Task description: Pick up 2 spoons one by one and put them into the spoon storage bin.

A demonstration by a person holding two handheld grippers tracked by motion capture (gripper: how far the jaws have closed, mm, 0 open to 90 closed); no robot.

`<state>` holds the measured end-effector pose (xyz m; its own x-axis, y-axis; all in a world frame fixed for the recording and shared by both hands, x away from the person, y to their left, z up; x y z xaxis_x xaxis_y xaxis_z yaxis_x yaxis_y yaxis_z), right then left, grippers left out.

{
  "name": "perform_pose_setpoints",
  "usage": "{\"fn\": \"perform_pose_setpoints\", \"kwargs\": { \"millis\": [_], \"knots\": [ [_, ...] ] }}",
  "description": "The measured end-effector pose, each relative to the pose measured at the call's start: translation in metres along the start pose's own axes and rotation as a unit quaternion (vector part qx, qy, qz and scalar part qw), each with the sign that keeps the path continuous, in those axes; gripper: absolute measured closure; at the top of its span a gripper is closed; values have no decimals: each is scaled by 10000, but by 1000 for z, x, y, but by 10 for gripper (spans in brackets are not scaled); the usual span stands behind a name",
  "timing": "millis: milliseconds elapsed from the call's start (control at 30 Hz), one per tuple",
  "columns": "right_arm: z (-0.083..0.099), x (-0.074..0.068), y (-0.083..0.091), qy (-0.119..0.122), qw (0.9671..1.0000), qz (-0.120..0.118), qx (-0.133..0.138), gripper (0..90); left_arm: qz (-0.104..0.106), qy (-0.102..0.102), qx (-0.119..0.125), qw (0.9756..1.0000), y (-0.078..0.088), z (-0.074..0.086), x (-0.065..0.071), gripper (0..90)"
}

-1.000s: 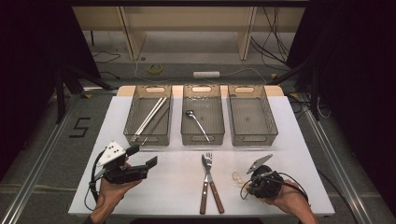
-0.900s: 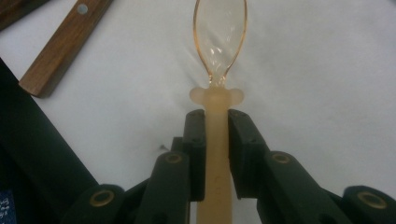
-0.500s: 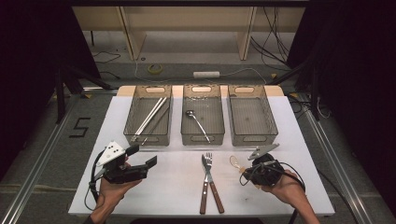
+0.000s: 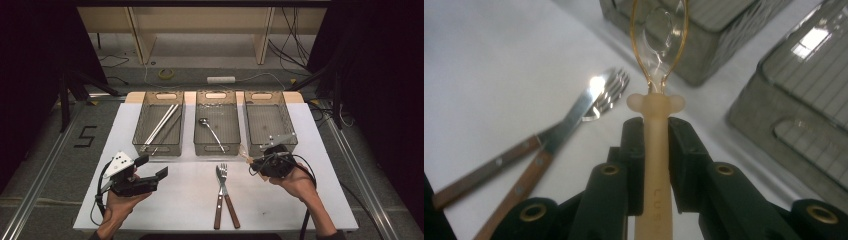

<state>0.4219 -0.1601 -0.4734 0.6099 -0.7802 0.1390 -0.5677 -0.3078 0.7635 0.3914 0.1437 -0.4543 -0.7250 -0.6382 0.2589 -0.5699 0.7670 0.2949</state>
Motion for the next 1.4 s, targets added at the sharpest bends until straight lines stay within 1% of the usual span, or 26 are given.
{"fn": "perform_pose_setpoints", "kwargs": {
  "millis": [67, 367, 633, 900, 1067, 1133, 1400],
  "knots": [
    [-11, 0, -2, -39, 9999, -22, 109, 789, -2, -3, 6, 10000, 0, 0, 0, 155],
    [-54, -1, -15, -88, 9993, -29, 351, 789, -6, -1, 11, 10000, 1, 0, 0, 155],
    [-87, 1, -27, -147, 9991, 18, 402, 789, -1, -5, 20, 10000, 1, -1, 0, 155],
    [-108, 1, -43, -170, 9993, 71, 341, 789, -1, -12, 25, 10000, 1, -1, 0, 155],
    [-119, 3, -52, -277, 9991, 86, 321, 789, 3, -12, 24, 10000, 1, -1, 0, 155],
    [-123, 4, -56, -278, 9991, 104, 313, 789, 5, -14, 23, 10000, 1, -1, 0, 155],
    [-137, 4, -72, -428, 9986, 124, 279, 789, 3, -16, 33, 10000, 1, -1, 0, 154]
  ]
}}
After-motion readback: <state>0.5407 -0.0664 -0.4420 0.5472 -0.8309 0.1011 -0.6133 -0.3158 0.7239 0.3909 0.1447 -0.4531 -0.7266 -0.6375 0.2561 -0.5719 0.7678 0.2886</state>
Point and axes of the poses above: each handheld gripper's, and its own axes: y roughly backward along the jaws, z roughly out of its underside, x roughly to its right, the point moved 10 cm from there along -y, roughly forward along the jaws, and after that the axes turned 14 degrees about z, right-handed, at the moved point
